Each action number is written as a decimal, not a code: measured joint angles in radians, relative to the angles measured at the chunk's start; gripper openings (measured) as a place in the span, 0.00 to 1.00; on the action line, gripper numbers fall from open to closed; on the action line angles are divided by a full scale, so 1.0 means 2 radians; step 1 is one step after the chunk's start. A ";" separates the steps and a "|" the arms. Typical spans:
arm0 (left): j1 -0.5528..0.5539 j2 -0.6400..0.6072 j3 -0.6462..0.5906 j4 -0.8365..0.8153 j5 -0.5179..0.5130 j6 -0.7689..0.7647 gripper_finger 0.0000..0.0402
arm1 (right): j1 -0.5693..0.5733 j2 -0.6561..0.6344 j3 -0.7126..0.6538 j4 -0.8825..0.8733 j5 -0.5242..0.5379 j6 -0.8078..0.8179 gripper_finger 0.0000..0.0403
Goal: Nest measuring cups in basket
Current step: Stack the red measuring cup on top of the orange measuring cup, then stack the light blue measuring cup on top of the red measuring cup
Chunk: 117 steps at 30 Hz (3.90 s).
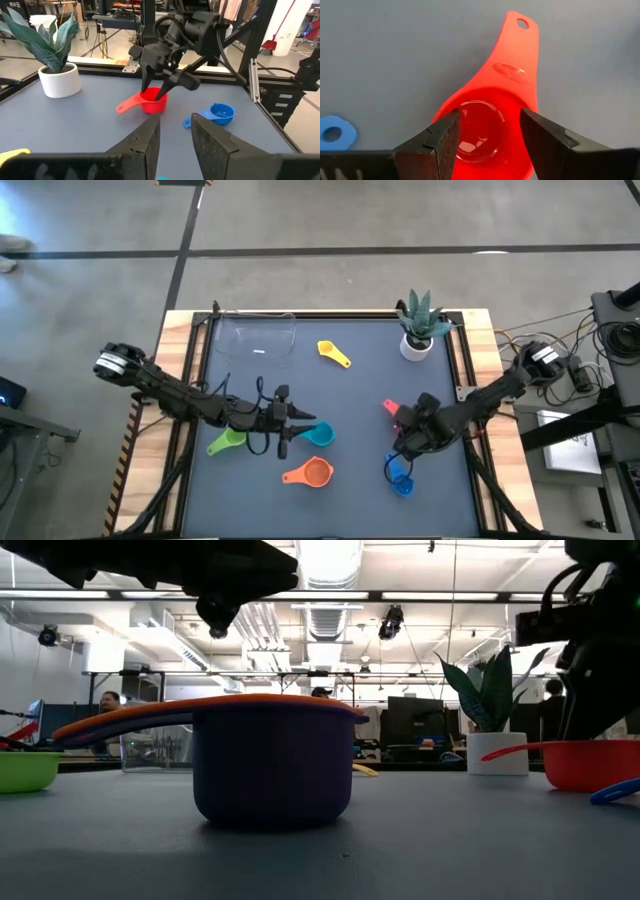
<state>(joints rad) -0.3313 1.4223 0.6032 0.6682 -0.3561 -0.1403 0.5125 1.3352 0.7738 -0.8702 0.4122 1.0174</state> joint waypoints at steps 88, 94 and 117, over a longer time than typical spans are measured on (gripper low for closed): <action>-0.001 -0.229 -0.159 -0.065 -0.085 -0.110 0.23 | -0.002 0.265 0.388 0.218 -0.101 -0.469 0.02; -0.001 -0.226 -0.155 -0.063 -0.085 -0.110 0.23 | -0.012 0.301 0.412 0.220 -0.132 -0.466 0.02; 0.000 -0.205 -0.152 -0.059 -0.084 -0.107 0.23 | -0.033 0.312 0.413 0.182 -0.155 -0.451 0.28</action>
<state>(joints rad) -0.3321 1.0126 0.2989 0.5503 -0.5251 -0.3534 0.4469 1.9585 1.5989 -0.5072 0.1013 0.1160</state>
